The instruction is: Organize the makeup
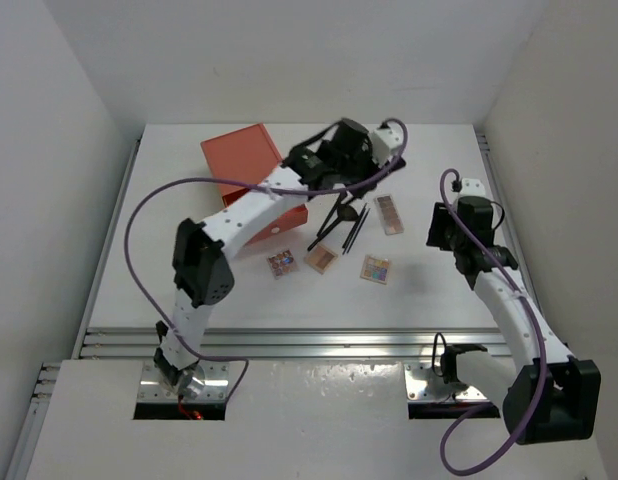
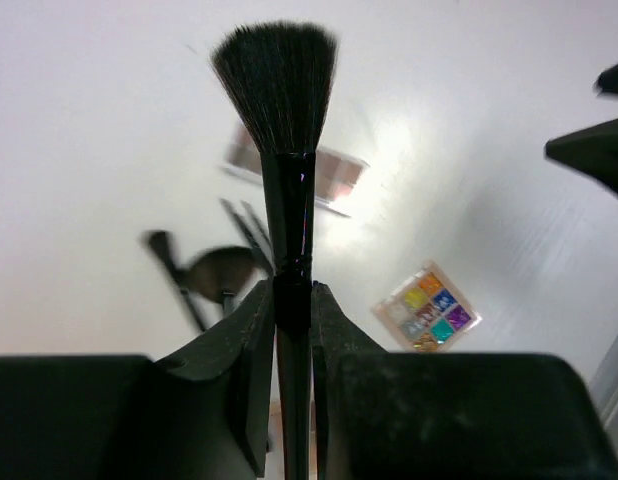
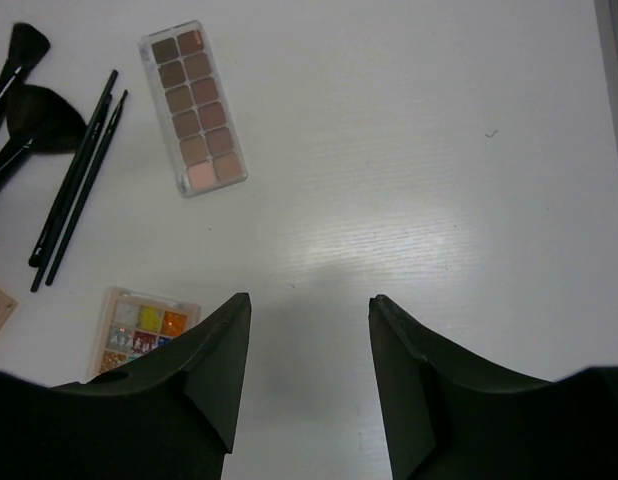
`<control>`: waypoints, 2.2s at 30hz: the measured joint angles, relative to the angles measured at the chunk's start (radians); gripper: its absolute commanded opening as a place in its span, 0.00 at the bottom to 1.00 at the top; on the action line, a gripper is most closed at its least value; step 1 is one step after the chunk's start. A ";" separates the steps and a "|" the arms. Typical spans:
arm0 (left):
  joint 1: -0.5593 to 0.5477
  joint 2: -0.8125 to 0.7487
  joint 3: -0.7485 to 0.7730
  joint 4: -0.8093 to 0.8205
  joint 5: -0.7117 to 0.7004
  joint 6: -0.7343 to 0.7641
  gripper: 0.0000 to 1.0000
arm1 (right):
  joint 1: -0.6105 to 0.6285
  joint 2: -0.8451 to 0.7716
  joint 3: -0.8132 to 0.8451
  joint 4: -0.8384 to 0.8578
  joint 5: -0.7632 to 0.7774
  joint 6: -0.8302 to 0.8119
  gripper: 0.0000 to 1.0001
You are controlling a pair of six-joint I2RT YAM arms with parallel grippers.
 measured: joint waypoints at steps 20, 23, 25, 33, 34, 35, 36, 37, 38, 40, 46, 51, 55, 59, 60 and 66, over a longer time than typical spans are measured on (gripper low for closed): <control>0.414 -0.457 -0.574 -0.092 0.034 0.479 0.00 | 0.360 0.533 0.301 0.194 0.071 0.200 0.48; 0.423 -0.451 -0.597 -0.077 0.064 0.511 0.00 | 0.383 0.586 0.320 0.208 0.103 0.237 0.48; 0.431 -0.451 -0.608 -0.056 0.084 0.530 0.00 | 0.390 0.606 0.323 0.211 0.115 0.256 0.48; 0.451 -0.433 -0.628 0.035 0.153 0.542 0.00 | 0.389 0.649 0.338 0.199 0.153 0.274 0.48; 0.457 -0.431 -0.646 0.058 0.161 0.530 0.00 | 0.389 0.649 0.338 0.199 0.154 0.274 0.48; 0.463 -0.431 -0.660 0.074 0.164 0.522 0.00 | 0.389 0.649 0.338 0.199 0.155 0.273 0.48; 0.469 -0.430 -0.673 0.085 0.167 0.511 0.00 | 0.390 0.649 0.338 0.198 0.155 0.273 0.48; 0.475 -0.425 -0.684 0.091 0.167 0.492 0.00 | 0.390 0.649 0.338 0.195 0.156 0.273 0.48; 0.479 -0.420 -0.690 0.097 0.166 0.475 0.00 | 0.389 0.649 0.337 0.193 0.156 0.272 0.48; 0.484 -0.413 -0.700 0.107 0.156 0.436 0.00 | 0.390 0.649 0.337 0.187 0.156 0.269 0.48; 0.494 -0.412 -0.749 0.153 0.134 0.330 0.00 | 0.389 0.649 0.337 0.183 0.159 0.259 0.48; 0.494 -0.412 -0.760 0.163 0.114 0.303 0.08 | 0.389 0.649 0.337 0.182 0.159 0.244 0.48; 0.494 -0.412 -0.761 0.171 0.102 0.293 0.50 | 0.389 0.649 0.337 0.181 0.159 0.233 0.52; 0.494 -0.412 -0.762 0.174 0.089 0.285 0.59 | 0.389 0.649 0.337 0.180 0.154 0.229 0.53; 0.494 -0.412 -0.762 0.174 0.086 0.285 0.59 | 0.390 0.649 0.338 0.180 0.153 0.228 0.53; 0.494 -0.411 -0.715 0.158 0.077 0.275 0.57 | 0.389 0.667 0.376 0.165 0.151 0.221 0.42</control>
